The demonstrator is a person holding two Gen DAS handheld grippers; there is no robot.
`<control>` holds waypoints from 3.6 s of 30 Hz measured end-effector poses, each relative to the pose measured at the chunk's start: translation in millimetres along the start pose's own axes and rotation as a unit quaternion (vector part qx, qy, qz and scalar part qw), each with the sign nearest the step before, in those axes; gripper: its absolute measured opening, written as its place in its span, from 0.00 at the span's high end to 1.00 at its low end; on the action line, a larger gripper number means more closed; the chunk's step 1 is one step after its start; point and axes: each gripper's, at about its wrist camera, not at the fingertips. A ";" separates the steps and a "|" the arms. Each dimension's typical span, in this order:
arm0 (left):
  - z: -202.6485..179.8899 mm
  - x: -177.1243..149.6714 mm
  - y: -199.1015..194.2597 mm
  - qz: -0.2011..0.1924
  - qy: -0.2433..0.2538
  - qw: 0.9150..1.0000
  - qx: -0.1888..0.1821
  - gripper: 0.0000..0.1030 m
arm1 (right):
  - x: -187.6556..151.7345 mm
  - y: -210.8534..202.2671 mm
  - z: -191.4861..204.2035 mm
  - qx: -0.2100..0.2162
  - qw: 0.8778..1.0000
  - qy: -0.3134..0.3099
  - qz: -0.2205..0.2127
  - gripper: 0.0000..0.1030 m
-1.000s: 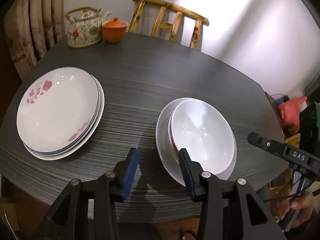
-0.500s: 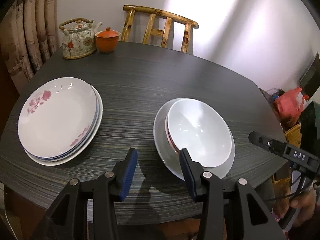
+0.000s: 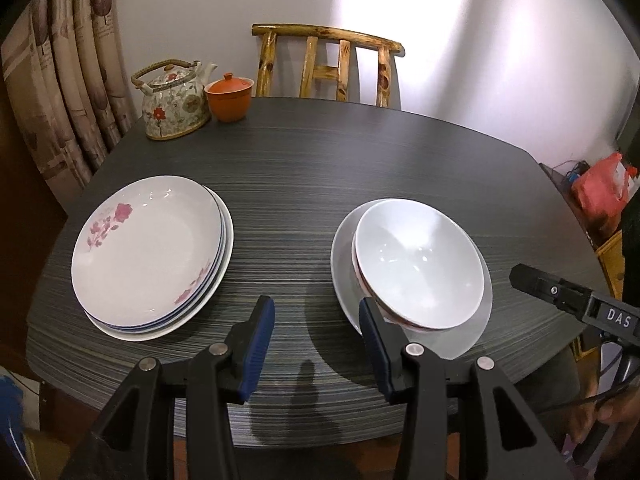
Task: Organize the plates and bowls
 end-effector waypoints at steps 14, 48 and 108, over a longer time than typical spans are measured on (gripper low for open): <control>-1.6 -0.4 3.5 0.012 0.008 1.000 0.023 0.56 | -6.4 -0.6 5.8 -0.004 1.000 0.000 0.001 0.40; 34.9 2.2 36.3 0.069 -0.078 0.991 -0.083 0.56 | -14.3 5.0 -9.1 0.006 1.000 0.004 0.004 0.36; 30.5 9.4 73.7 0.080 -0.071 0.988 -0.110 0.48 | 28.1 76.0 -33.0 -0.014 0.997 -0.038 0.072 0.34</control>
Point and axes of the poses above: each gripper's, at about its wrist camera, not at the fingertips, and y roughly the way its jaws point, z to its left, x to its top, and after that the axes turned 10 degrees about z, right-handed
